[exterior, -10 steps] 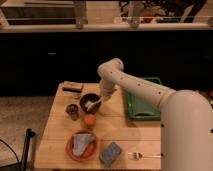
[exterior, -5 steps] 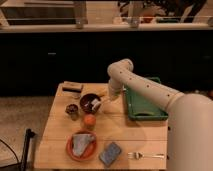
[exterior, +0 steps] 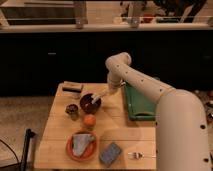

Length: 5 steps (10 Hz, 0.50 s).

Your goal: Wipe purple bowl with brush

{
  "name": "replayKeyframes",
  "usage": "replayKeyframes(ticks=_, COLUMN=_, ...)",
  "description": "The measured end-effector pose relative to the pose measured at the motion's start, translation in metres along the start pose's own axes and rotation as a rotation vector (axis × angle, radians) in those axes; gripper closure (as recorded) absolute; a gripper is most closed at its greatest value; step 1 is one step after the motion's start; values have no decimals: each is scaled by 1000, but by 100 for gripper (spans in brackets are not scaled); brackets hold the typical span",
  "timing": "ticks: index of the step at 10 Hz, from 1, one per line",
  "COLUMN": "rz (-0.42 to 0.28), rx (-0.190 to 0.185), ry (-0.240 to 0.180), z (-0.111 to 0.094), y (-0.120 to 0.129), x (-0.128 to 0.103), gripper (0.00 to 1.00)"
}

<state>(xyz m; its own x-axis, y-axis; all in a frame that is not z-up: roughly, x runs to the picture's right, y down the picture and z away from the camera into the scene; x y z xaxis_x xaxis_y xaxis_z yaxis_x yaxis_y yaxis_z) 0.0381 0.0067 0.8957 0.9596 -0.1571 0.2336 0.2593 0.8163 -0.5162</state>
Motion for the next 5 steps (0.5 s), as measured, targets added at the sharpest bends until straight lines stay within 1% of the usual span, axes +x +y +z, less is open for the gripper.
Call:
replayKeyframes(ticks=2, rz=-47, rx=-2, ry=1, z=2, y=-9, x=-20, gripper=95)
replayKeyframes(ticks=4, rz=-98, rx=-15, ry=4, z=6, y=-13, x=-39, gripper=95)
replayKeyframes(ticks=5, rz=-110, rx=-18, ry=2, z=8, y=-13, x=-43, gripper=95)
